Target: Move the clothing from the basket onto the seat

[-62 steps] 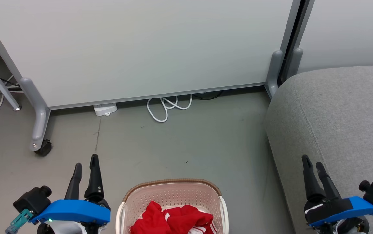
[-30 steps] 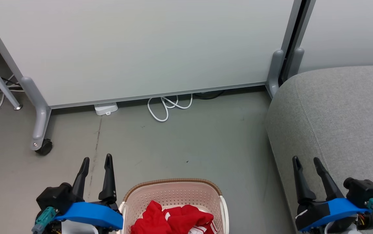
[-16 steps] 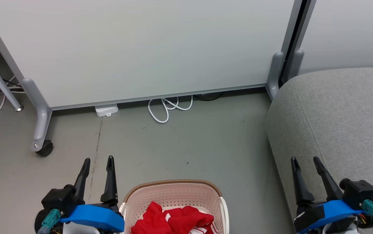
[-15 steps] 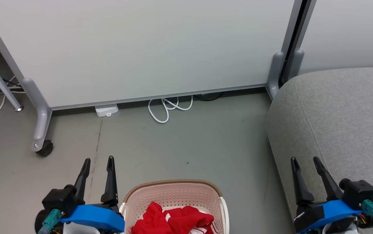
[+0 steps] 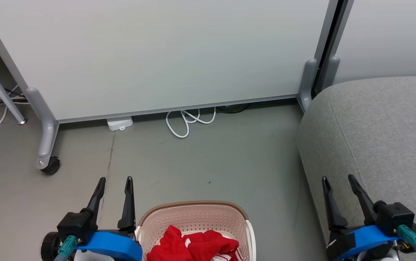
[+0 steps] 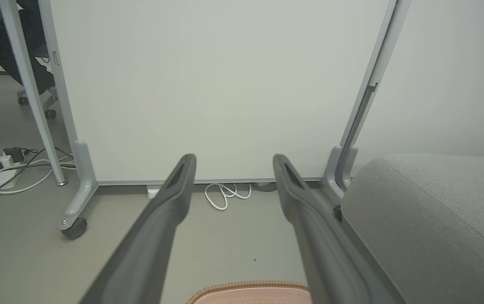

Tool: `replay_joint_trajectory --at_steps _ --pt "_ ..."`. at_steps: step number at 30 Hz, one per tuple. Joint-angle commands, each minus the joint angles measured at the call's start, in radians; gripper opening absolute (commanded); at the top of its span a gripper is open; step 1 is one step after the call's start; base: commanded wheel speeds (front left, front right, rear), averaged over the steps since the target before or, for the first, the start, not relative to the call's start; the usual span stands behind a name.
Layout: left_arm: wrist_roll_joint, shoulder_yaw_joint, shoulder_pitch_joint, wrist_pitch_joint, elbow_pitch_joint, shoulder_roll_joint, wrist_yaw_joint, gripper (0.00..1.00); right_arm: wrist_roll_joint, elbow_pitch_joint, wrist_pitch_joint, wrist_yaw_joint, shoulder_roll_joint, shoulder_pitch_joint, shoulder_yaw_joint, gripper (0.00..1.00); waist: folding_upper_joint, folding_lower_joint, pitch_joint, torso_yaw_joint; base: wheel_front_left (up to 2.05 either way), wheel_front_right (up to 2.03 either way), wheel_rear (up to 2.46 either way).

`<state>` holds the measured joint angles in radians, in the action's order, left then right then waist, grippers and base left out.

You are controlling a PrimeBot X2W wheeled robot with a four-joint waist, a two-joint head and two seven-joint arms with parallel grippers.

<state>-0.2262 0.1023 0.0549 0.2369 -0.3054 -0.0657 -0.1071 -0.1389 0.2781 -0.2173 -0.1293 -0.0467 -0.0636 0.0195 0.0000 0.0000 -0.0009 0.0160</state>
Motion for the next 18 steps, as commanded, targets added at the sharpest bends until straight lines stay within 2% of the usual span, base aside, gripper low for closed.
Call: replay_joint_trajectory --at_steps 1,13,18 --pt "0.02 0.001 0.01 0.008 -0.001 -0.001 -0.005 1.0 0.022 0.0 -0.01 -0.002 -0.006 -0.006 -0.001 1.0 0.0 0.0 0.0 0.0 0.0 0.0 0.0" --pt "0.09 -0.001 0.007 0.03 -0.009 0.004 -0.009 1.0 0.092 0.007 -0.035 -0.003 -0.006 -0.006 -0.006 1.0 0.0 0.0 0.0 0.001 0.0 0.0 0.0" --pt "0.086 -0.004 0.004 0.03 -0.009 0.007 -0.01 1.0 0.084 0.01 -0.036 -0.002 -0.006 -0.007 -0.006 1.0 0.0 0.0 0.001 0.001 0.0 0.0 0.0"
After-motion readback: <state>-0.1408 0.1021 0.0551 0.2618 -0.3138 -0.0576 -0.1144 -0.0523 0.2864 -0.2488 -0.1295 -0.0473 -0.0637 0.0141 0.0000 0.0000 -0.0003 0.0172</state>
